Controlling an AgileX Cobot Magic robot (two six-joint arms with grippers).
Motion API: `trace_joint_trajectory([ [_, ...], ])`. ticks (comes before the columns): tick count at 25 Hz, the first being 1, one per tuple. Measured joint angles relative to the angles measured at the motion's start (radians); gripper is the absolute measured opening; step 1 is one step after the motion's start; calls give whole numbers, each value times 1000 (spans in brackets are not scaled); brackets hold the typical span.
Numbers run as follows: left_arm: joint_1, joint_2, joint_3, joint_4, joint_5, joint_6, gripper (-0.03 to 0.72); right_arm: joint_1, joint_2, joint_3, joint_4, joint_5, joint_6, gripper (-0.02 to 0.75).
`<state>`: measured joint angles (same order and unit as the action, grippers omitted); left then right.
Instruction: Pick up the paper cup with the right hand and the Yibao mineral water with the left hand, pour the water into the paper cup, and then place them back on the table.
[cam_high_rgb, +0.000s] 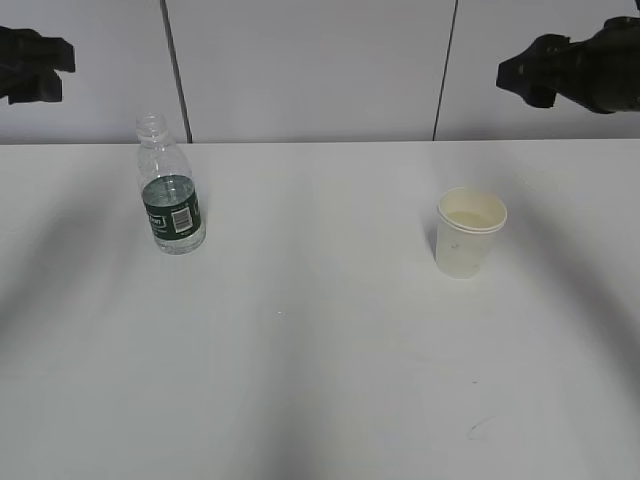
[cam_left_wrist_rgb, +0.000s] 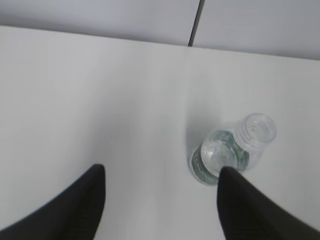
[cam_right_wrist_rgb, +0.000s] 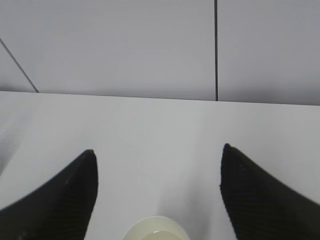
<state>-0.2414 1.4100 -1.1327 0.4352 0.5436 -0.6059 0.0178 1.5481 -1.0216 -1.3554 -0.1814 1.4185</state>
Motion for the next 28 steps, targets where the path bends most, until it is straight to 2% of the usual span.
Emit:
trace_joint_trajectory([
  [6, 0, 17, -154, -254, 317, 234, 416, 0, 0, -8, -1, 0, 6, 593],
  [13, 0, 128, -278, -299, 660, 357, 398, 0, -3, -8, -19, 0, 14, 591],
  [23, 1, 140, -294, -364, 690, 402, 396, 0, -3, -8, -42, 0, 40, 589],
  [24, 1, 134, -292, -365, 690, 407, 396, 0, -3, -8, -42, 0, 44, 570],
  [28, 1, 53, -208, -365, 688, 414, 388, 0, -3, -8, -42, 0, 57, 575],
])
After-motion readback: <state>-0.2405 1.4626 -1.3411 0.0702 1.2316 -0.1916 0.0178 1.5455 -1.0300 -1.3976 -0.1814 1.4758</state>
